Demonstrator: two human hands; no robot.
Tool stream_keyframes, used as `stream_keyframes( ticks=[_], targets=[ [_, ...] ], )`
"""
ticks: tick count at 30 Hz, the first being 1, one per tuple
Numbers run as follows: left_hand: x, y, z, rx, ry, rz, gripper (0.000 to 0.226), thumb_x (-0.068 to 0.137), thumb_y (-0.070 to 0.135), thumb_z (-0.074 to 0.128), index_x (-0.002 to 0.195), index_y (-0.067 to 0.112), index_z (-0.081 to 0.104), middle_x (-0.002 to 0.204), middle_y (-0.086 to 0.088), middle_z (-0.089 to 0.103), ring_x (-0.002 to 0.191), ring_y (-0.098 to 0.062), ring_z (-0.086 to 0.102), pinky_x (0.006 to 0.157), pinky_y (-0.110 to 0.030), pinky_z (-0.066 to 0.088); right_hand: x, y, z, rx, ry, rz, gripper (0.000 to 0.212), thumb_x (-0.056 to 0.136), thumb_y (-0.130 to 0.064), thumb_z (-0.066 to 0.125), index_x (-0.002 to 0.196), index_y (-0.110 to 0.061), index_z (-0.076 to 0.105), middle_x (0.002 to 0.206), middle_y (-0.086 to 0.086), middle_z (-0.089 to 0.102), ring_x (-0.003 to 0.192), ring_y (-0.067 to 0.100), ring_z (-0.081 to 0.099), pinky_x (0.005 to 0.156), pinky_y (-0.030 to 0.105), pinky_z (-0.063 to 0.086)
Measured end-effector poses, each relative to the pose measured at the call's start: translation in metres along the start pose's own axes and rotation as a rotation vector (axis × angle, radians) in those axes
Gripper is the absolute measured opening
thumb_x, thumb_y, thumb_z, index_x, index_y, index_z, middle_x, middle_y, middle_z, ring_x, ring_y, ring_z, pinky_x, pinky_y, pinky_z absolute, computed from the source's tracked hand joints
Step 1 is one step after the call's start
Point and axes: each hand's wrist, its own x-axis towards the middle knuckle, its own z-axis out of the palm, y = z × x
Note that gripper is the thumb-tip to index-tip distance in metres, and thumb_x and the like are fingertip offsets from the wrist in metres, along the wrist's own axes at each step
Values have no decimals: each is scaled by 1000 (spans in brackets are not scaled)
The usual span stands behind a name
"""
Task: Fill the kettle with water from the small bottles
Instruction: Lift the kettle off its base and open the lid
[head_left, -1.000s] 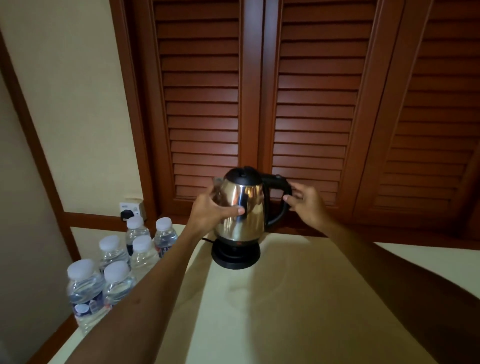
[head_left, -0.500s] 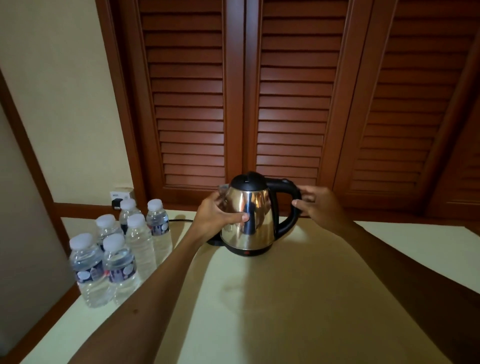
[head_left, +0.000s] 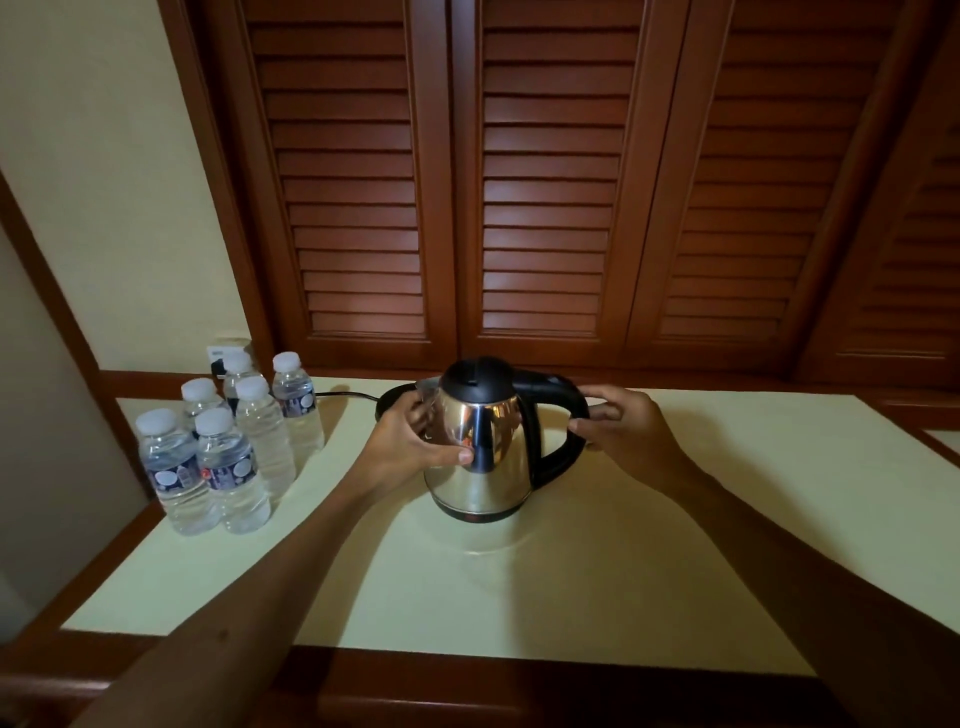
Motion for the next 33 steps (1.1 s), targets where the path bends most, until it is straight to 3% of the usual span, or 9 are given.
stream_keyframes(
  ticks=[3,5,7,11,13,17,22,33],
  targets=[
    [-5,3,3,42,3,-12,100,61,16,93,143,23,36,122,12,56,113,-11,55,96,-27,45,2,-15,-6,-97,-74,4,32,84,-7,69,115,-14,63,93,2,72,86,18,69,76,28,54],
    [-7,1,3,55,10,-11,101,62,20,93,145,23,35,128,8,53,117,-11,51,98,-28,43,12,-34,-7,-120,-23,-16,26,87,-9,66,113,-10,65,101,4,69,96,18,64,78,19,47],
    [-6,-1,4,79,31,-3,101,60,26,94,144,23,36,130,7,54,119,-12,51,98,-27,42,23,-58,0,-179,78,-40,17,90,-23,66,103,-12,69,99,2,68,95,16,63,76,19,43],
    [1,-2,5,55,64,11,101,58,30,95,142,24,39,125,9,59,119,-14,56,93,-23,46,52,-97,36,-494,-30,85,56,78,-69,59,73,-13,67,73,0,66,71,16,61,67,30,44],
    [5,-2,4,55,60,27,100,59,30,94,142,22,39,126,7,59,118,-14,56,90,-21,45,63,-110,52,-648,-118,155,69,68,-82,54,66,-14,64,66,0,63,68,17,61,66,32,45],
    [14,-6,-3,56,48,64,98,57,31,94,140,21,42,126,5,62,115,-13,59,91,-21,47,67,-126,65,-785,-148,197,62,71,-79,56,73,-17,61,74,1,63,73,15,58,60,29,38],
    [18,-11,-10,38,-11,79,103,55,39,94,142,25,40,129,5,61,118,-15,58,100,-34,50,64,-134,76,-806,-131,242,51,75,-68,61,75,-18,64,76,1,65,72,14,57,60,28,37],
    [26,-17,-12,0,-42,75,109,60,31,93,150,22,31,143,-1,52,128,-19,51,97,-26,46,73,-135,79,-812,-112,245,45,79,-61,60,73,-16,63,66,-1,60,65,14,53,57,26,37]
  ],
)
